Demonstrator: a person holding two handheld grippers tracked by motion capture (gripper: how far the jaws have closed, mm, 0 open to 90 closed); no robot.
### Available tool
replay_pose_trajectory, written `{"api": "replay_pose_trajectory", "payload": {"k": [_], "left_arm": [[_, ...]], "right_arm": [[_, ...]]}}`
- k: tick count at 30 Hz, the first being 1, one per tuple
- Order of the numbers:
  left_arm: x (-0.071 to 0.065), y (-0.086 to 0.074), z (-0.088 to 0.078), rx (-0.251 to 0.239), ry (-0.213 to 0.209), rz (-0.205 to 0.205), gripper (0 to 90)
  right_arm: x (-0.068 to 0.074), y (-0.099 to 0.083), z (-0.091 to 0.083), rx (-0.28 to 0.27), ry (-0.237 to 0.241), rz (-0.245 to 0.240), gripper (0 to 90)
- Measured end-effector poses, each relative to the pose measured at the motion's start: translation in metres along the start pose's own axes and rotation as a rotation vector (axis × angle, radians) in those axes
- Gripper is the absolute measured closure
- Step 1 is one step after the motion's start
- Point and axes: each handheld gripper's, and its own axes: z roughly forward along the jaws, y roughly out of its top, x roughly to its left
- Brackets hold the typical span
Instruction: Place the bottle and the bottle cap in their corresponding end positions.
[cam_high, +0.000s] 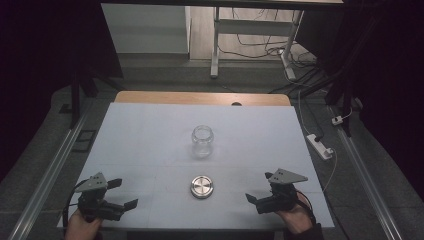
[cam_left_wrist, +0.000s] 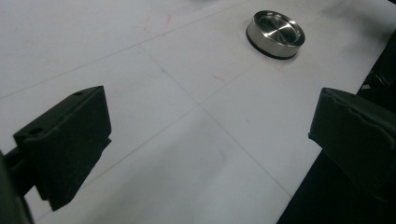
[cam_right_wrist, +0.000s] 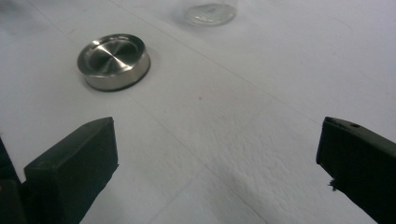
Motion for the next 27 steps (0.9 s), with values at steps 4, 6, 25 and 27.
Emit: {"api": "replay_pose_trajectory", "payload": {"k": [4, 6, 25, 27], "left_arm": [[0.003, -0.008, -0.006, -0.003, 0.017, -0.020, 0.0], [0.004, -0.011, -0.008, -0.003, 0.025, -0.029, 0.0], [0.000, -0.027, -0.016, 0.055, 0.128, -0.047, 0.0], [0.001, -0.026, -0.016, 0.055, 0.125, -0.054, 0.0]], "right_arm": [[-0.004, -0.006, -0.006, 0.004, -0.024, 0.014, 0.0], [-0.006, -0.009, -0.010, 0.005, -0.039, 0.025, 0.0], [-0.016, -0.031, -0.031, 0.032, -0.105, 0.101, 0.0], [-0.016, -0.031, -0.030, 0.039, -0.104, 0.100, 0.0]]}}
